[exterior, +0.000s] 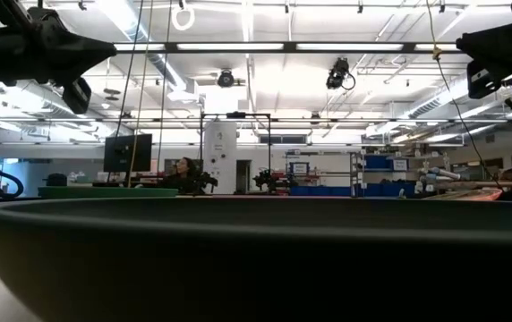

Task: Stack plastic plates
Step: Stack the green plate on top of the dark green plate

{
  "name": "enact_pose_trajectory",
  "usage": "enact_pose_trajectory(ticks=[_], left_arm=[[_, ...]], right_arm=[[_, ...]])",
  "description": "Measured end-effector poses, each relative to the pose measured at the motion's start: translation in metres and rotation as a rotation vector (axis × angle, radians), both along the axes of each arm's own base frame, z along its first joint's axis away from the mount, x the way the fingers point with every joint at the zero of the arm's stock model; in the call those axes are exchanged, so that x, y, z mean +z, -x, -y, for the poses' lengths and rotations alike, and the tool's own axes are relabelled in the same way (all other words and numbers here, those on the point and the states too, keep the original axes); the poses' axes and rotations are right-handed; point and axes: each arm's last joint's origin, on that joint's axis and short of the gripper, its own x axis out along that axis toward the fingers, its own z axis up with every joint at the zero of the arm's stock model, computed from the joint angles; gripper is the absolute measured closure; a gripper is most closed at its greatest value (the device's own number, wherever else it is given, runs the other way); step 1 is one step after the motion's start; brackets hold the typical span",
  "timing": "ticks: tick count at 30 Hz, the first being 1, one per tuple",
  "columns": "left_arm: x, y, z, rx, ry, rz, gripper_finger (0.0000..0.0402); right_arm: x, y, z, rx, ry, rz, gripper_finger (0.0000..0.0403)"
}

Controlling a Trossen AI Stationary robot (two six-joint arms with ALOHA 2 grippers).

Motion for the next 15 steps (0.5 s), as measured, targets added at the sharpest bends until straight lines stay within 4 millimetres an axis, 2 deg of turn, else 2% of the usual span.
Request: enact_pose_trajectory(ticks=[3,8,15], left_arm=[[0.0,0.0,0.004,-0.067,0.059,0.004,0.0386],[0.003,0.002,0.015,-0.145,0.061,0.034,0.0386],[0.001,0.003,0.031,-0.16,-0.01,-0.005,0.0386]], right_arm=[[0.0,0.0,0.0,0.0,0.0,0.0,0.0373],[0.0,0.0,0.0,0.0,-0.001,0.0,0.0373],[0.0,0.0,0.0,0.0,0.0,0.0,0.0373]])
